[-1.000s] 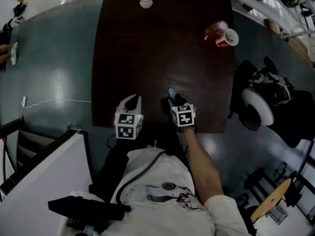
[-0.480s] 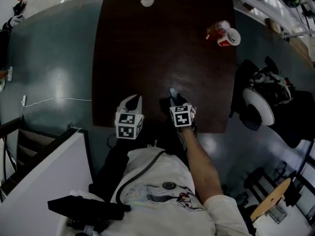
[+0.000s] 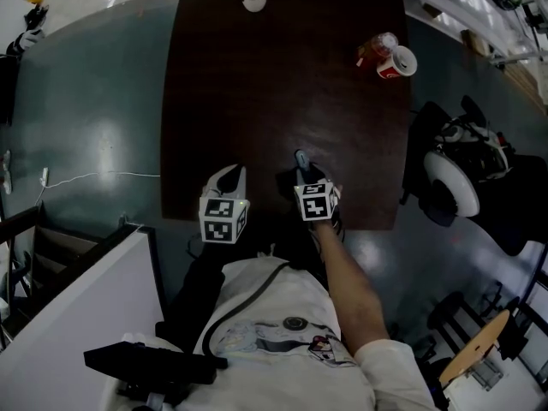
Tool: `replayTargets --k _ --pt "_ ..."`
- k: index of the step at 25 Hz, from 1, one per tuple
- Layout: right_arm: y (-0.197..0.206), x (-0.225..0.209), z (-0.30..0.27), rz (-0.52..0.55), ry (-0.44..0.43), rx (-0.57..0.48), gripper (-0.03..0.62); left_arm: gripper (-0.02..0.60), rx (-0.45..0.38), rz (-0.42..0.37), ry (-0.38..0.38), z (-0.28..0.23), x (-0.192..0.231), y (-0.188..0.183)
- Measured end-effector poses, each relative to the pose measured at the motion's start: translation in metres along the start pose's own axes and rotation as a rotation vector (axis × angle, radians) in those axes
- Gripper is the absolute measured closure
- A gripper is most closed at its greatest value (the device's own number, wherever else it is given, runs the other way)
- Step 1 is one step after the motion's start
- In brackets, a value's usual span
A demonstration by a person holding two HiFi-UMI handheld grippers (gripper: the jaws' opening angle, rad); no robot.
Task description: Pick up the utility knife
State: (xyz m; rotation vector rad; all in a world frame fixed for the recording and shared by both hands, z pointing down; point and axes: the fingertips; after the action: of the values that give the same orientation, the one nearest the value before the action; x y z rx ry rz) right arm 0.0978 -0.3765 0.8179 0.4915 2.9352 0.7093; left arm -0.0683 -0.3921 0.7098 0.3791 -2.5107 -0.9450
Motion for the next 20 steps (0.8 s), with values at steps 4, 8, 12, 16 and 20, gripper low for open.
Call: replayTargets --k 4,8,12,16,20 --pt "-0.016 -0.01 0.018 -0.022 0.005 -0.087 0.465 0.581 -0.034 0.0 -0.015 0.004 0.0 -0.009" --pt "-0.04 -0.028 0.049 -0.058 0.033 -0.221 0.465 0.581 -0.082 -0.007 -0.027 0.008 -0.005 -0.024" --pt "-0.063 -0.038 0.092 -0.073 0.048 -0.355 0.465 0.582 -0.152 -0.023 -0.035 0.017 -0.017 -0.047" --pt "-0.075 -0.044 0.134 -0.094 0.049 -0.476 0.465 0.582 -0.214 -0.045 -0.037 0.031 -0.035 -0.065" --pt "-0.08 -0.048 0.173 -0.119 0.042 -0.581 0.465 0.582 -0.271 -0.076 -0.036 0.043 -0.058 -0.077"
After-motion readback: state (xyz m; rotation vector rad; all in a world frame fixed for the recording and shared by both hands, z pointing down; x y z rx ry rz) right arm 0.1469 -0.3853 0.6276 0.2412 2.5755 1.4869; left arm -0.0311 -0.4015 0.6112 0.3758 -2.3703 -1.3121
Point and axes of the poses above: the fingertips, and each gripper's own axes: z backward along the fingers, x to its left, y out of its underside, and after that the axes turned 5 degrees about y, right-handed
